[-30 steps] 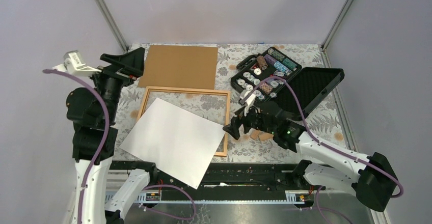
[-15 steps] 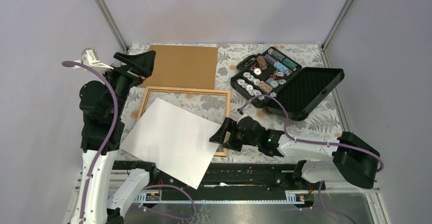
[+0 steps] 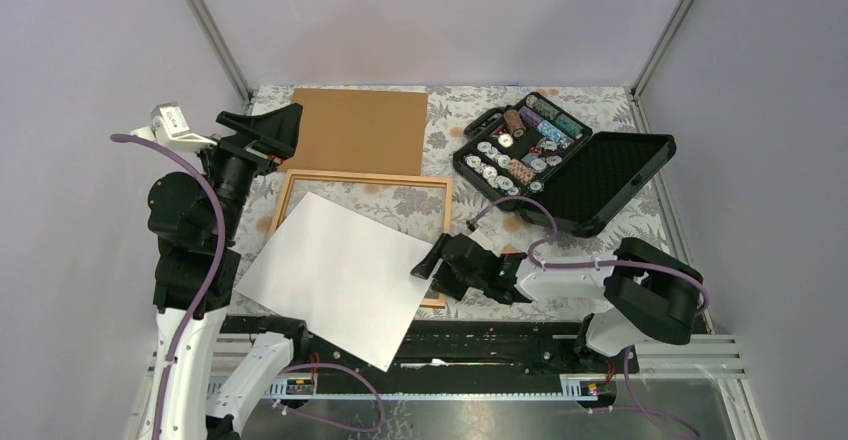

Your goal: Put the photo into the frame

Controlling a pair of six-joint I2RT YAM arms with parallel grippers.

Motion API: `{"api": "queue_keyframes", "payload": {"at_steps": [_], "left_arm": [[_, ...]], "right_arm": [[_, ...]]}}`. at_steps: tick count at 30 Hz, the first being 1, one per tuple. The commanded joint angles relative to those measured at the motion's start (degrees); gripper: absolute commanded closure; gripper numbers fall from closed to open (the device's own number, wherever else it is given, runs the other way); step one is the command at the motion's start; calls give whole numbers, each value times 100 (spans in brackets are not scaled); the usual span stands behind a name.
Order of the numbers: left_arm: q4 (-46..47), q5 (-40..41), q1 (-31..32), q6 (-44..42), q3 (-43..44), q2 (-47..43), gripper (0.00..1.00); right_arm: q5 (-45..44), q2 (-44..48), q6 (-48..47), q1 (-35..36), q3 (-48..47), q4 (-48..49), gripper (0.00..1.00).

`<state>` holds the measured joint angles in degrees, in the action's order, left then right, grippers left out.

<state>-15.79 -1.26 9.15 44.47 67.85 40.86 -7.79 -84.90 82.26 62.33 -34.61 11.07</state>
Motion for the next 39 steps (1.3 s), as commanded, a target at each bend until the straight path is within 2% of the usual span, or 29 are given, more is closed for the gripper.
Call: {"api": "queue_keyframes", "payload": {"at_steps": [1, 5, 7, 9, 13, 17, 20, 25, 30, 36, 39], "left_arm": [[252, 99, 34, -93, -21, -25, 1], [259, 104, 40, -100, -24, -26, 1], [240, 104, 43, -113, -19, -21, 1], [219, 103, 47, -139, -20, -11, 1], [231, 108, 52, -166, -50, 5, 1], [313, 108, 61, -122, -120, 41, 1], [374, 55, 61, -73, -162, 80, 1], [414, 37, 60, -61, -190, 156, 1], [521, 16, 59, -51, -300, 252, 1], [639, 17, 56, -49, -371, 355, 1], [721, -60, 60, -3, -413, 427, 1]], "right_arm": [[-516, -420, 222, 95, -250, -419, 26], [-489, -739, 203, 137, -485, -372, 24], [-486, -793, 232, 148, -454, -196, 27], [-541, -732, 188, 148, -351, 50, 36], [-782, -475, 40, 67, -167, 374, 65], [-780, -337, -380, -187, -118, 727, 80], [-606, -302, -591, -513, 107, 1288, 100], [-74, -221, -1513, -1131, 120, 1473, 100], [1124, -400, -2839, -1871, -503, 497, 100], [2636, -765, -4547, -2326, -1178, -178, 100], [3134, -1020, -4986, -2539, -1531, -393, 100]]}}
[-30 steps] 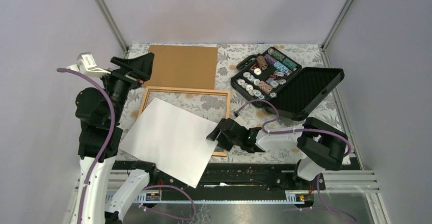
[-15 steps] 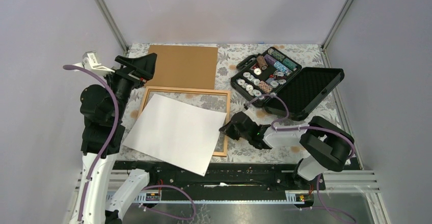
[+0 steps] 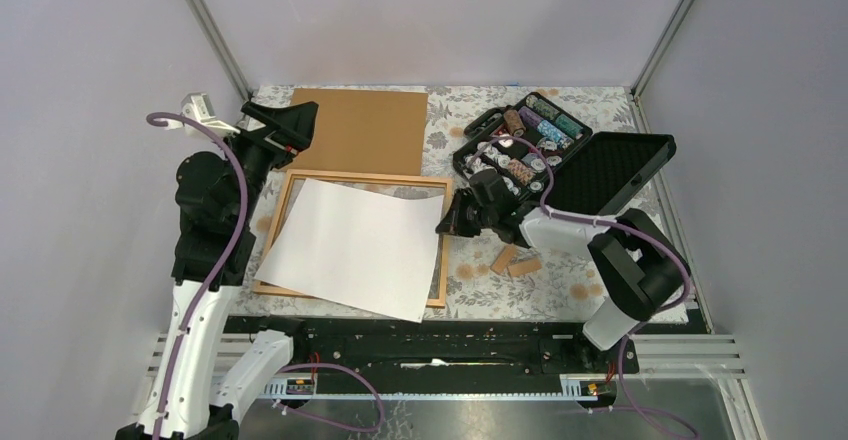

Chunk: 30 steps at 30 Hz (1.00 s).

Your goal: Put the photo into the frame

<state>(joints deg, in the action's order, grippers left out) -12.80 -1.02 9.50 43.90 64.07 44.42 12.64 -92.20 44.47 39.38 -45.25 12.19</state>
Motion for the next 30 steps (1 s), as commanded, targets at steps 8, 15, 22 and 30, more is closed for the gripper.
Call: {"api": "queue_keyframes", "payload": {"at_steps": [8, 15, 22, 30], "left_arm": [[426, -89, 25, 42, -44, 115, 1], [441, -76, 26, 40, -97, 125, 1], [446, -72, 26, 31, -117, 118, 1], [438, -55, 26, 35, -143, 82, 1]], "right_arm": [[1148, -623, -1659, -691, -1058, -613, 100], [1591, -1076, -1400, -702, -1286, -153, 100], [1785, -1349, -833, -679, -1275, 596, 100], [1588, -1455, -764, -576, -1350, 675, 100]]}}
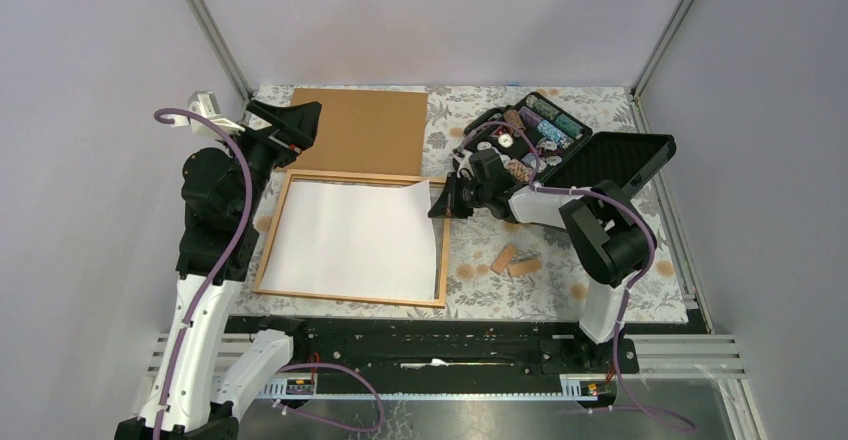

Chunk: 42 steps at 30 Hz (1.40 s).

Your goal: Put the photo into the frame

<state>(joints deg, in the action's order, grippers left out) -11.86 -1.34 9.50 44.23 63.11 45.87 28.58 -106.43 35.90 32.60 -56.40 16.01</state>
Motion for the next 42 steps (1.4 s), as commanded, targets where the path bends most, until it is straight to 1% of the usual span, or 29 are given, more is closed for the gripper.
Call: {"api": "queue_keyframes", "payload": {"at_steps": [1, 5, 9, 17, 22, 25, 33, 38, 40, 42], "left_arm": [[350, -23, 26, -1, -50, -61, 1], [333, -7, 26, -2, -51, -82, 1], [304, -4, 24, -18, -15, -95, 1], [315, -15, 26, 15, -55, -107, 1], [265, 12, 26, -2, -20, -160, 1], [263, 25, 26, -2, -20, -162, 1], [256, 28, 21, -3, -32, -174, 1], [274, 11, 26, 22, -59, -159, 1], [279, -7, 26, 24, -55, -151, 1], [269, -18, 26, 16, -43, -143, 1]], "right_arm": [[-116, 3, 110, 108, -194, 289, 100], [-691, 285, 200, 100, 110, 436, 100], [-994, 511, 284, 97, 392, 565, 100], [-1363, 623, -53, 76, 289, 204, 100], [-1584, 758, -53, 3, 344, 200, 100], [-1567, 766, -13, 2, 403, 345, 100], [-1014, 326, 102, 31, 135, 613, 100], [-1105, 218, 210, 229, 44, 583, 100], [-1216, 244, 242, 238, 41, 485, 97], [-1441, 380, 133, 238, 38, 243, 82]]}}
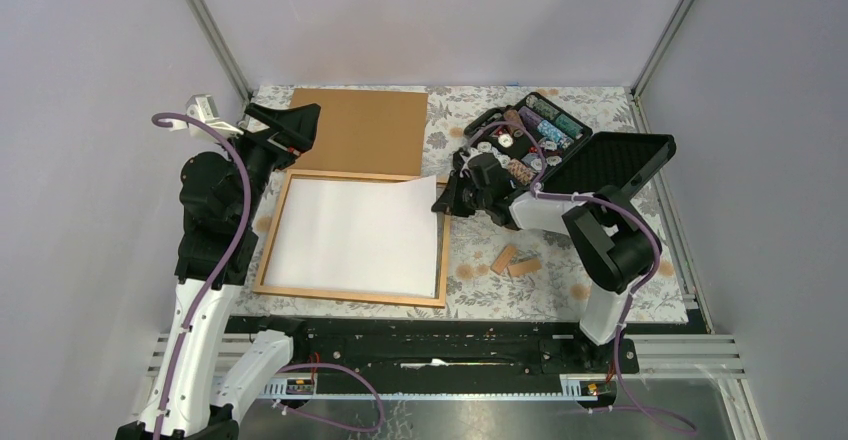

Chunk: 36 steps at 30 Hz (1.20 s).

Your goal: Put the photo into the frame

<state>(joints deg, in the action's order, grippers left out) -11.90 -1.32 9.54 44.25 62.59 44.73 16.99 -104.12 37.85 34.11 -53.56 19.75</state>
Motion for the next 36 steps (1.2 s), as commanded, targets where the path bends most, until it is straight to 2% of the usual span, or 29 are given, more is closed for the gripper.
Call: {"api": "queue_keyframes", "payload": {"at_steps": [1, 4, 8, 10, 12, 13, 17, 19, 22, 28, 33, 36], "left_arm": [[270, -14, 22, 7, 11, -34, 1], [241, 7, 17, -10, 15, -54, 1], [12, 106, 20, -89, 170, -104, 1], [-31, 115, 22, -85, 189, -175, 1], [-32, 100, 22, -39, 159, -239, 1], [-17, 74, 22, 6, 131, -251, 1], [62, -191, 22, 201, 17, -72, 1], [69, -348, 22, 241, -1, 127, 1], [-13, -486, 21, 213, 36, 537, 1], [253, -379, 21, 238, 88, 1731, 1], [1049, -86, 12, 428, 264, 3071, 1], [1172, 198, 12, 614, 641, 4012, 1]], "right_arm": [[-396, 232, -147, 87, -279, -330, 75], [-894, 551, -557, 89, -449, -1187, 58], [-2089, 1421, -1273, 88, -555, -2598, 40], [-2385, 1888, -1650, 87, -576, -3138, 29], [-2374, 2328, -1855, 87, -556, -3296, 3], [-2157, 2454, -1914, 88, -514, -3224, 1], [-1412, 2700, -1579, 76, -403, -2414, 0], [-1353, 2710, -1129, 72, -426, -1930, 0], [-1195, 2406, -1089, 76, -697, -1381, 0], [-2489, 915, -792, 61, -2363, -1939, 0], [-2456, -430, -114, -103, -3457, -1904, 0], [-2472, -1205, 87, -198, -4090, -1843, 0]]}}
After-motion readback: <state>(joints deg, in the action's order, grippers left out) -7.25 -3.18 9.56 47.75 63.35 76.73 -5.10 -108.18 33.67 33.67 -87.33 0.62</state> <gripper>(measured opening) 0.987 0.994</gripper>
